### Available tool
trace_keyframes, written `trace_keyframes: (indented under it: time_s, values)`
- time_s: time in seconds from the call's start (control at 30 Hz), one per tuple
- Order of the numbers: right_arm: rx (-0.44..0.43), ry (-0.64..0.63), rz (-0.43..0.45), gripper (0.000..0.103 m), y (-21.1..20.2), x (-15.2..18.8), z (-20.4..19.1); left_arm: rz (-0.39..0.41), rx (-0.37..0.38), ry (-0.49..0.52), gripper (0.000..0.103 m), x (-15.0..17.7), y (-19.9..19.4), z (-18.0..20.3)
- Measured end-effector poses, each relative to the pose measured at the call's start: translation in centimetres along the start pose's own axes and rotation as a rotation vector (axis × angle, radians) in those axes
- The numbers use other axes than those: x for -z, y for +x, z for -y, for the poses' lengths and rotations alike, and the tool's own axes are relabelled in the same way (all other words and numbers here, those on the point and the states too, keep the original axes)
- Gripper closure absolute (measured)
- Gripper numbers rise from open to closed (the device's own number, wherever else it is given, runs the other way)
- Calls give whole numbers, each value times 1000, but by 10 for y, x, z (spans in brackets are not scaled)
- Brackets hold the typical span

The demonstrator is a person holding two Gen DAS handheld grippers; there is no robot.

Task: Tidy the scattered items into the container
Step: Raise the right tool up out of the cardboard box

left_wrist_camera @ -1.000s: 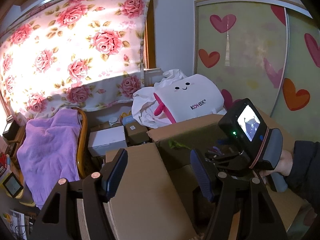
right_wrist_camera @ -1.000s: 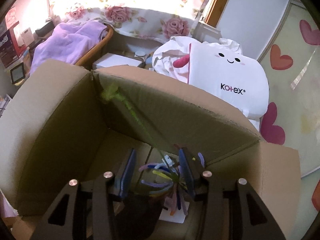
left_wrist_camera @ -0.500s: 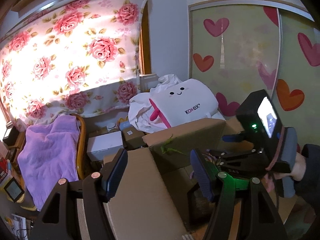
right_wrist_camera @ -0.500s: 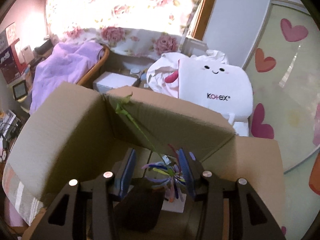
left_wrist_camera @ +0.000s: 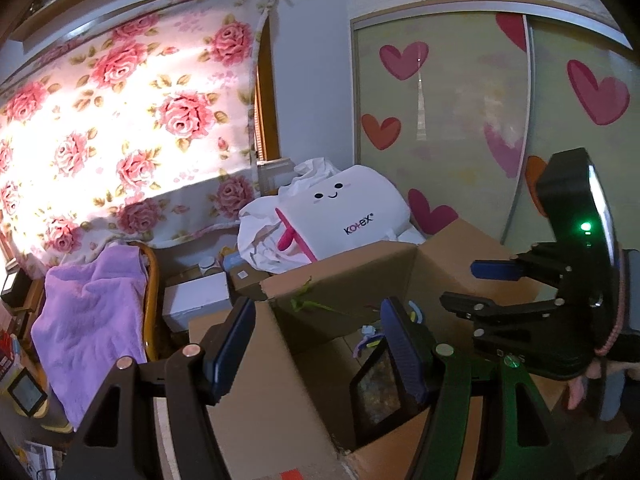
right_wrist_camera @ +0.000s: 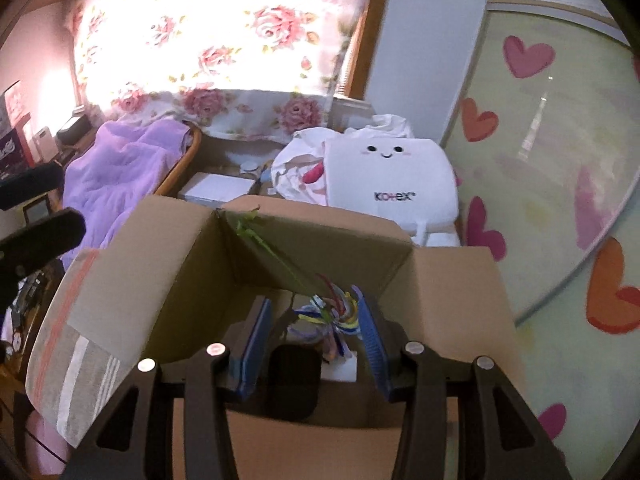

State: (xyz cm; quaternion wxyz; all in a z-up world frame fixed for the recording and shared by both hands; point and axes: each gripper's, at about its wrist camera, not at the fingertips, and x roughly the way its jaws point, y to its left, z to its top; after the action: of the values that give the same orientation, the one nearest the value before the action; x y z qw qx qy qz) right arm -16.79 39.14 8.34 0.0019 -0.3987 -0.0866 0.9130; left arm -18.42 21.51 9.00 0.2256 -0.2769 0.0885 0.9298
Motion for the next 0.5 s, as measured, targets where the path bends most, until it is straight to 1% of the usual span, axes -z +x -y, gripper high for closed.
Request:
trace_keyframes:
  time_s: [0.1, 0.27, 0.4, 0.5]
  values:
    - [18, 27, 2, 54, -16, 6, 3, 4, 6, -2, 34, -1, -6, 4]
    - [46, 77, 5, 50, -42, 16, 8, -3, 5, 8, 34, -1, -14, 14]
    - [64, 137, 14, 38, -63, 25, 14, -13, -2, 14, 34, 0, -19, 22]
    - [80, 174, 16, 36, -74, 30, 18, -17, -24, 9, 34, 1, -21, 25]
